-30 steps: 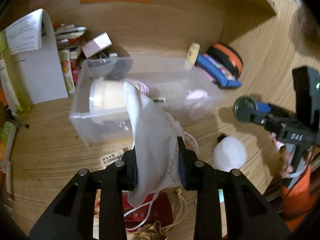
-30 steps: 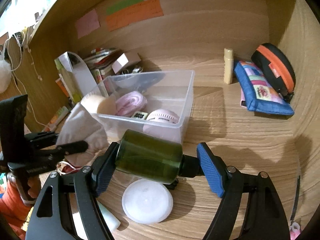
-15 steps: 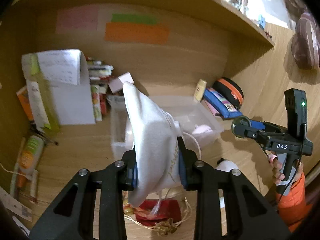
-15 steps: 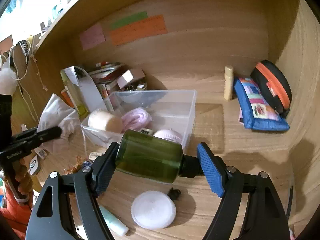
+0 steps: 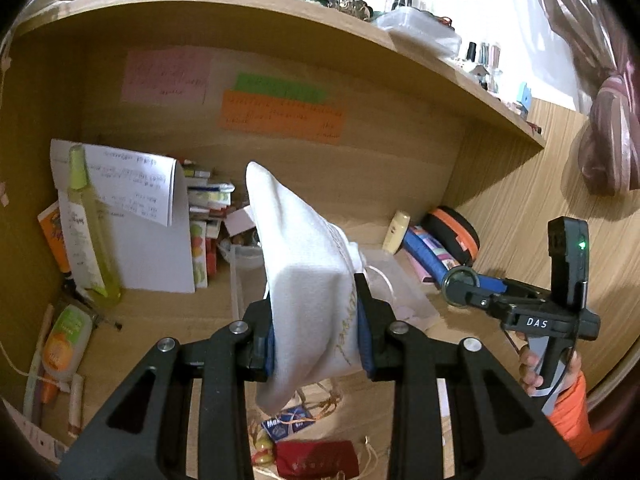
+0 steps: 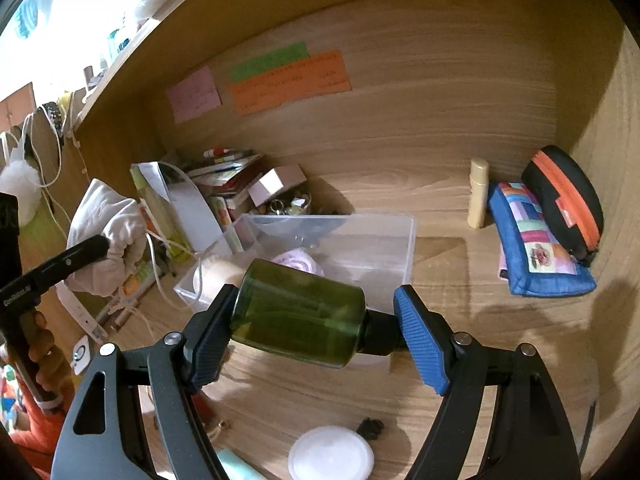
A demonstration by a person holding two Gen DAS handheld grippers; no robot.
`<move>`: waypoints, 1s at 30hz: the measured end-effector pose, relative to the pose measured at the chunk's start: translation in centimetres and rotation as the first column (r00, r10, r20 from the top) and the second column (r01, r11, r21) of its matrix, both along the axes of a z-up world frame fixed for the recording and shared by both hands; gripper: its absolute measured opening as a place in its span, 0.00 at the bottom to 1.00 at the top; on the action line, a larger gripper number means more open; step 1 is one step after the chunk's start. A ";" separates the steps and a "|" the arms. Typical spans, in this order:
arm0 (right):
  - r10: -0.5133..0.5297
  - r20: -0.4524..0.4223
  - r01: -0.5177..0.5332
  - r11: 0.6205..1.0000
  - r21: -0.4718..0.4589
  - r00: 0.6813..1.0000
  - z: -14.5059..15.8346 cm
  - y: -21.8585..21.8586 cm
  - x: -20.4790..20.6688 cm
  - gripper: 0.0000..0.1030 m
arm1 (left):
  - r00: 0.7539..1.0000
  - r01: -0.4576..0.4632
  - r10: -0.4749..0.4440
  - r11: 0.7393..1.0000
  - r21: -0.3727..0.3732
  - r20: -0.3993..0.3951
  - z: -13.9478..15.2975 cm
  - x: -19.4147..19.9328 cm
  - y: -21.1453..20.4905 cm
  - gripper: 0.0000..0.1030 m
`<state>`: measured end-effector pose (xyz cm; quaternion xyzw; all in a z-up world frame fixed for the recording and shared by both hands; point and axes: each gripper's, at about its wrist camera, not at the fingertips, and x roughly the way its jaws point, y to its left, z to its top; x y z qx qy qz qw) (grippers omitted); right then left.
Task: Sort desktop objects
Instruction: 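Carry the white pouch and green bottle over the clear box and release them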
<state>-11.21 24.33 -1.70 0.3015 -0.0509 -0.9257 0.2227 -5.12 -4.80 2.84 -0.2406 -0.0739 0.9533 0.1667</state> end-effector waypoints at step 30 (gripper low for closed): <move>0.023 0.026 -0.023 1.000 0.018 0.999 -1.2 -5.1 -8.6 0.74 | 0.996 -0.002 -0.004 0.998 0.068 0.093 -3.4 -11.4 3.6 0.30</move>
